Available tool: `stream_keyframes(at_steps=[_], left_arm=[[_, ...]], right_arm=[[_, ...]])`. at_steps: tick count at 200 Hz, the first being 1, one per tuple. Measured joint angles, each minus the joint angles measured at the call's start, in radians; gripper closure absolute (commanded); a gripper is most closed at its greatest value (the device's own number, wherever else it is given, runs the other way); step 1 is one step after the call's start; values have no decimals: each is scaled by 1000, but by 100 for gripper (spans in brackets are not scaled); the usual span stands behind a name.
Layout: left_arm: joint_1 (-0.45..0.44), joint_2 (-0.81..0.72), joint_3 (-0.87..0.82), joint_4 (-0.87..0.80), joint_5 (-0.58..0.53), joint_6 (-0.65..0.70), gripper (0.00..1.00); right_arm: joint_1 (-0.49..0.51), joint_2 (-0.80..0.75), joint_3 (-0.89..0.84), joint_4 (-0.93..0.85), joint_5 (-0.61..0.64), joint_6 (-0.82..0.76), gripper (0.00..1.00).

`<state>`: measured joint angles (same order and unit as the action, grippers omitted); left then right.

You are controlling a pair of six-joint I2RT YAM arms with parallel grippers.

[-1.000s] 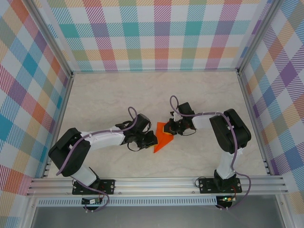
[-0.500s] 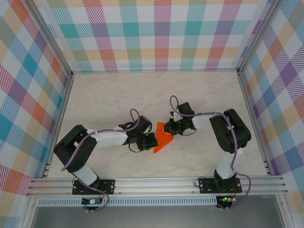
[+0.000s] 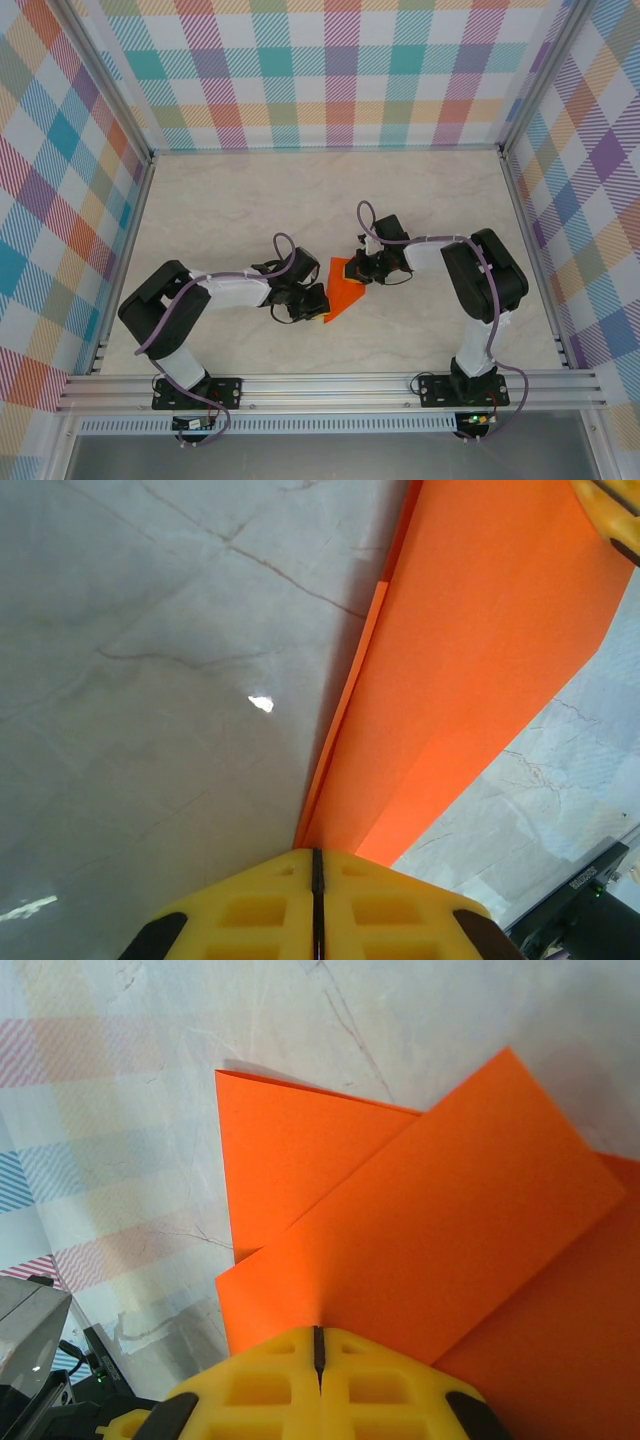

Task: Fold a paper plane with a square sheet of paper (pick it up from the middle)
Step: Fourth fold the wing at the center of the table.

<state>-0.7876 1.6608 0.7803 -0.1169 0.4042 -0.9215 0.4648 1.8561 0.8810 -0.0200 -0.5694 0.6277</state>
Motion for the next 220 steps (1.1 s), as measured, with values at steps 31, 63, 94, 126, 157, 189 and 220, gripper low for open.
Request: stream_keyframes(at_steps=[31,63,94,126,157,189,220], left_arm=[[0,-41,-5,12,7,-10,90],[-1,-60,-49,77,36,-42,89],[-3,-55,-84,105,60,-63,90],[-4,-46,-85,122,70,-72,90],[-4,-33,-86,124,66,-74,90],[-4,-33,-86,123,64,-74,90],[-4,-31,-90,123,56,-74,90]], right_arm=[[0,0,0,0,0,0,100],[0,1,0,0,0,0,100],[0,2,0,0,-2,0,100],[0,2,0,1,-2,0,100],[0,2,0,1,-3,0,100],[0,6,0,2,-9,0,100],[0,6,0,2,-12,0,100]])
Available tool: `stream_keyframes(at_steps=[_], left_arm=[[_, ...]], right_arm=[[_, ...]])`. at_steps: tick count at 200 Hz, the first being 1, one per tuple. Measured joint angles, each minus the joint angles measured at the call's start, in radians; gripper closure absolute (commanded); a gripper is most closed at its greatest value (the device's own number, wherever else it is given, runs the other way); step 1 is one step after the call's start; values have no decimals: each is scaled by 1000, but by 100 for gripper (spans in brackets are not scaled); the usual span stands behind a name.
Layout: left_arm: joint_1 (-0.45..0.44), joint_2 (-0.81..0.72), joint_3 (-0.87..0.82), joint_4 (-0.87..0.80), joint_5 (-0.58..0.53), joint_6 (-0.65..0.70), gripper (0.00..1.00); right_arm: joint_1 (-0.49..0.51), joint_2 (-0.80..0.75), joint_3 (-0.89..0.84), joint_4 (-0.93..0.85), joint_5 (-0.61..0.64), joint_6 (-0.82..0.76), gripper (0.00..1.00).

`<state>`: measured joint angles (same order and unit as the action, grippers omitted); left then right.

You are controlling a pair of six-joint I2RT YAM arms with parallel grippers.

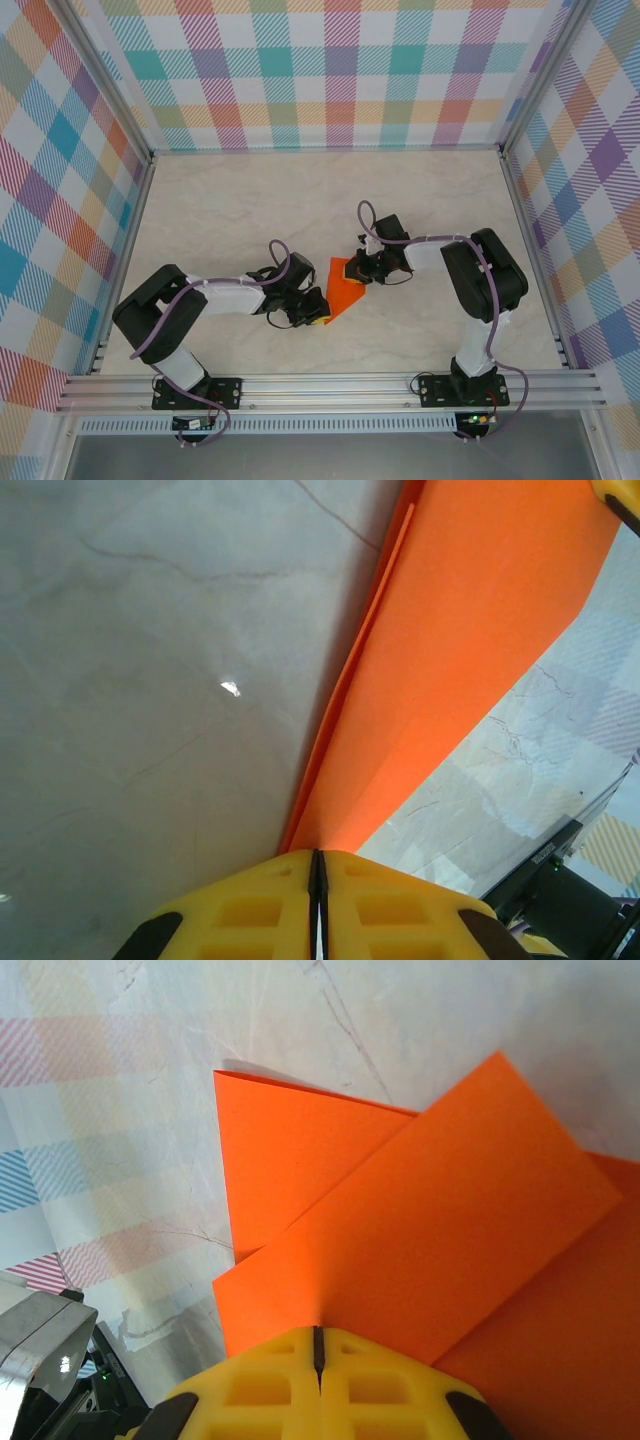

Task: Fold a paper plane with a square sheet of paper (pick it up from the middle)
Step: Fourth fold the wing at the center of the table.

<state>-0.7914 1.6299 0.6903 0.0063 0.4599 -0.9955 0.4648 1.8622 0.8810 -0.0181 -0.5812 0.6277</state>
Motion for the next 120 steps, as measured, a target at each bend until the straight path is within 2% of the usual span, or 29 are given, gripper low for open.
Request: stream_keyframes(at_steps=[73,120], left_arm=[[0,9,0,3,3,0,90],[0,-46,0,-38,3,0,89]], right_arm=[[0,1,0,0,0,0,100],[0,1,0,0,-1,0,100]])
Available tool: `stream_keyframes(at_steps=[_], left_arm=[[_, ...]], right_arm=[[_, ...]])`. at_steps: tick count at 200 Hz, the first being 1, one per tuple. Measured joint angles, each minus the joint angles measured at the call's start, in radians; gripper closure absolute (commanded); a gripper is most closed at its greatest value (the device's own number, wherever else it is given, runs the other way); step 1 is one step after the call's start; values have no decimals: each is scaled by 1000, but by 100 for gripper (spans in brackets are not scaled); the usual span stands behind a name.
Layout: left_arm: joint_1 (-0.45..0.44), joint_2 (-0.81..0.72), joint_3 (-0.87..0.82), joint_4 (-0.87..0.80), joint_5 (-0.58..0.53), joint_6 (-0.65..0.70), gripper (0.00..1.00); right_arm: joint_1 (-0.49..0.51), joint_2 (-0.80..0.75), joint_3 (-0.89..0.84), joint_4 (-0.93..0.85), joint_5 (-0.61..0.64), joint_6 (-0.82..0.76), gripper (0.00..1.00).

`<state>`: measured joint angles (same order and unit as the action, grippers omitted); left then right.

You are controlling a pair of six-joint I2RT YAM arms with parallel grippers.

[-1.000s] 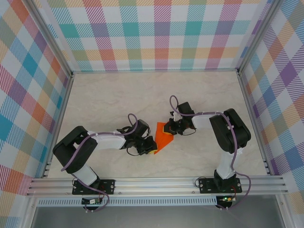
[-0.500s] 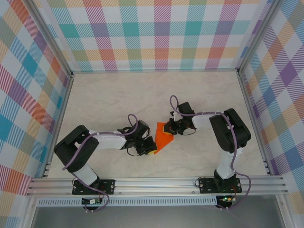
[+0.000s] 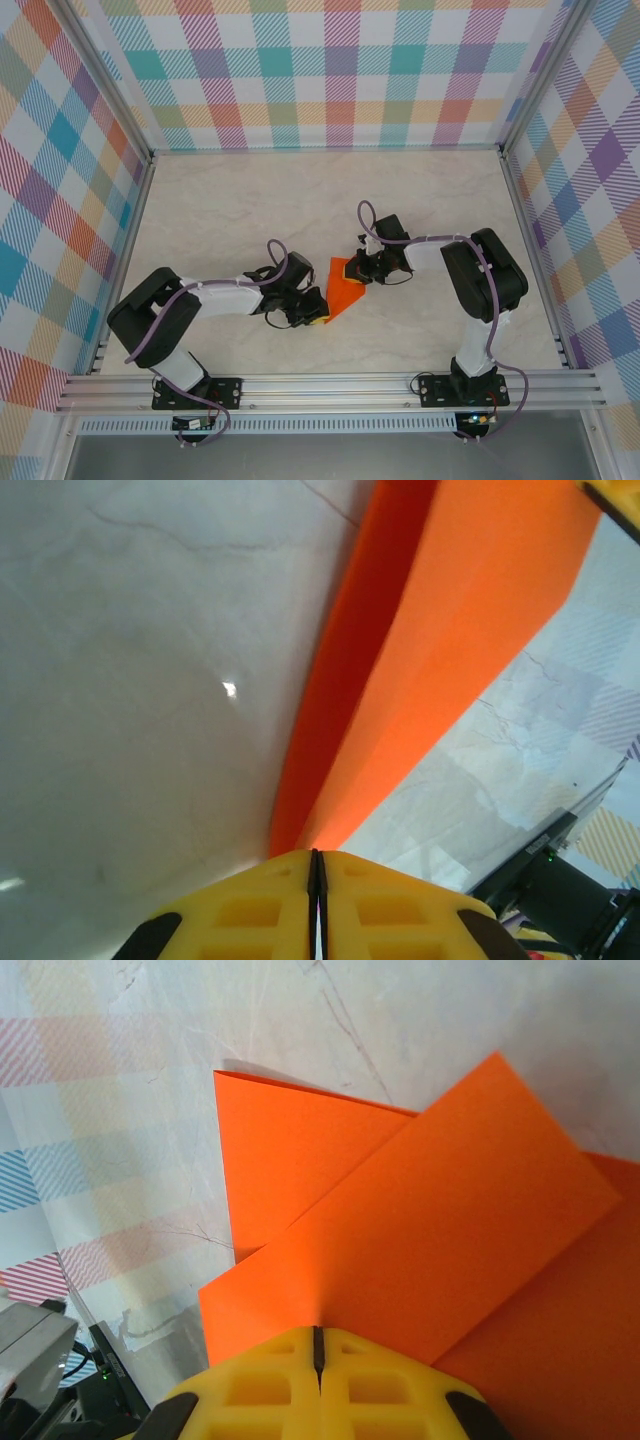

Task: Fold a paper plane with a square sheet of paper (pick it up from the middle)
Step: Fourth fold the wing at the center of the table.

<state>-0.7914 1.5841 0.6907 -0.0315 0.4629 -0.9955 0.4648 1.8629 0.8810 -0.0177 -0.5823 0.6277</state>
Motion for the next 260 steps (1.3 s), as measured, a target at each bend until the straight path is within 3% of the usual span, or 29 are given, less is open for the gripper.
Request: stream_keyframes(at_steps=[208,260], left_arm=[[-16,43,0,-11,-6,20,90],[-27,-60,19,-80,-69,52,89]], right_arm=[[-1,6,6,-5,-6,0,100],[-1,6,6,-6,-6,0,100]])
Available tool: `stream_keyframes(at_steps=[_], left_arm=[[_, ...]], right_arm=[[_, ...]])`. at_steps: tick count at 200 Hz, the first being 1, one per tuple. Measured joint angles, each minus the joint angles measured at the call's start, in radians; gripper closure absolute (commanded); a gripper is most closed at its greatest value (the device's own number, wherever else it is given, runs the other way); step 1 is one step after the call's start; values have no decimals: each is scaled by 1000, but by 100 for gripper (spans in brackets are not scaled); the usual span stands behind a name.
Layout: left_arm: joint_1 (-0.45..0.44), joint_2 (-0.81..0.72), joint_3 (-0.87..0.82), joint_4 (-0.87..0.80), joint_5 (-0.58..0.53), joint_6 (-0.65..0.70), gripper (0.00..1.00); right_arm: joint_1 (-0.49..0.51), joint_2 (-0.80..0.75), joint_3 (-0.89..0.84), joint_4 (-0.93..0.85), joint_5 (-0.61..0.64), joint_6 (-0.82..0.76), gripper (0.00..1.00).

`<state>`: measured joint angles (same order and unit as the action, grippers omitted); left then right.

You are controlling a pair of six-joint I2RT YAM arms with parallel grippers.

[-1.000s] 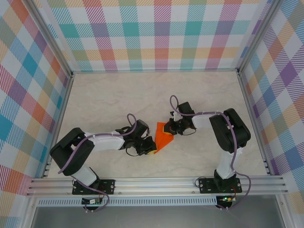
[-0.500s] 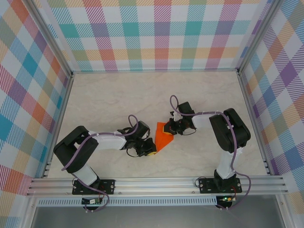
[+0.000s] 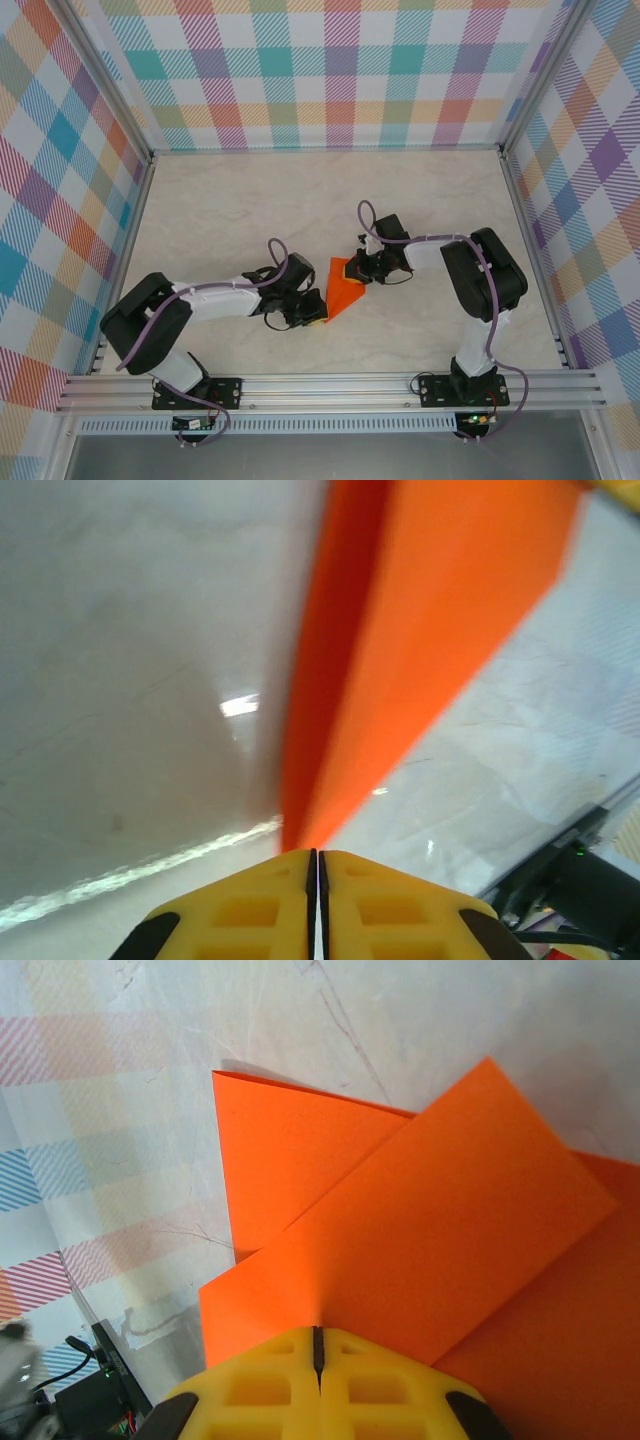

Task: Fold a paper plane with a square sheet of paper (pick it up from the middle)
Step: Fourth fold the wing at the center of the table.

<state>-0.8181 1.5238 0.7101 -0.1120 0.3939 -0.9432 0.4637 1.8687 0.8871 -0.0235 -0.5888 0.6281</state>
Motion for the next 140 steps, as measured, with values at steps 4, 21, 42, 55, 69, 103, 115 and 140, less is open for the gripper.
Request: stream_keyframes(at_steps=[4,21,42,55,69,103,115,140], left_arm=[[0,-11,3,5,-7,1,89],[0,-29,15,47,-21,1,90],[0,11,43,86,-27,1,92],[0,63,70,100,-32,2,93],[0,117,93,111,-40,5,93],[0,199,126,115,-59,18,95],[0,210,127,114,-61,20,95],[0,213,117,124,-63,18,95]], right_arm=[[0,0,0,0,0,0,100],[0,0,0,0,0,0,100],[-1,1,0,0,-3,0,100],[-2,2,1,0,-5,0,100],[-2,2,1,0,-5,0,100],[-2,2,3,-3,-5,0,100],[-2,2,3,-5,-5,0,100],[-2,3,5,-8,-4,0,100]])
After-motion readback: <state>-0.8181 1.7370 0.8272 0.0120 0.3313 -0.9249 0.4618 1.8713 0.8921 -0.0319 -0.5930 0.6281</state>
